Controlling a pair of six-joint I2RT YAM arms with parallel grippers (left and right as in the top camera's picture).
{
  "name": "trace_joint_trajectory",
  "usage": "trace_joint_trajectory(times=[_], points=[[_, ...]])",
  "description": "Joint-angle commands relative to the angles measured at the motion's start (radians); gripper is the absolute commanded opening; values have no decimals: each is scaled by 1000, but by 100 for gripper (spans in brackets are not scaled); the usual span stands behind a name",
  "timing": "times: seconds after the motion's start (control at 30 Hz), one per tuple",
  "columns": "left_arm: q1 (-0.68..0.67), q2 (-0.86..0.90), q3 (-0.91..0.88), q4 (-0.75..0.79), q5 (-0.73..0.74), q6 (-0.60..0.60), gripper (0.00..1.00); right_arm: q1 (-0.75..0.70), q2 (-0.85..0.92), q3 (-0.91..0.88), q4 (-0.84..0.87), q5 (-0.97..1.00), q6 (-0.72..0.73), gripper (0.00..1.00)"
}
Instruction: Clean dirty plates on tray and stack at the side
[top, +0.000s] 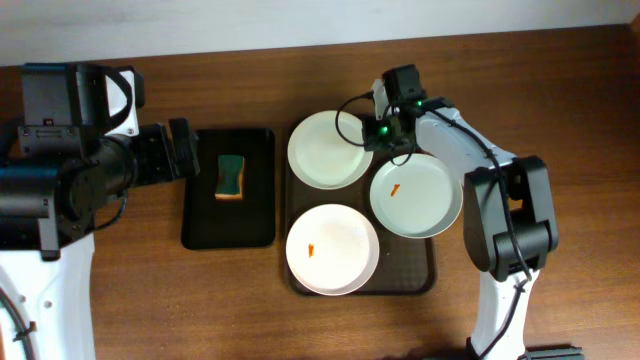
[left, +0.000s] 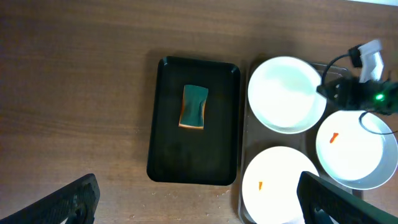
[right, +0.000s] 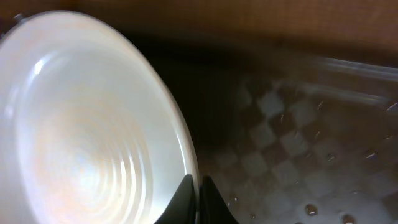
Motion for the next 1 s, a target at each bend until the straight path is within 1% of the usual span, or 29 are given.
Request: trace_joint_trajectory(times=[0.0,0.07,0.1,0.17,0.2,0.27,0.3,0.37,0.43,0.6,0.73,0.83,0.9,0.97], points=[[0,2,-1,3,11,16,100,14,-125,121,-78,27,19,4],[0,2,-1,3,11,16,100,49,-171,152,-97,32,-6,4],[0,2,-1,3,11,16,100,104,-203,163,-96,98,-39,4],[0,2,-1,3,11,16,100,168,-212,163,-80,237,-39,4],[0,2,-1,3,11,16,100,223,-211,163,-61,346,-40,4],[0,2,-1,3,11,16,100,339,-203,163,-17,553,-91,4],[0,2,-1,3,11,16,100,407,-199,163,17,687,-129,4],[0,2,-1,3,11,16,100,510,-198,162,69,867,-192,4],[0,2,-1,3,11,16,100,620,-198,162,141,1112,-246,4],[0,2,-1,3,11,16,100,729,-198,162,195,1279,-264,4],[0,2,-1,3,11,16,100,715,-198,162,197,1314,-263,4],[0,2,-1,3,11,16,99,623,-204,163,129,1278,-206,4],[0,2,-1,3,11,16,100,515,-224,164,-10,1123,-62,4],[0,2,-1,3,11,16,100,317,-257,164,-158,777,123,4]])
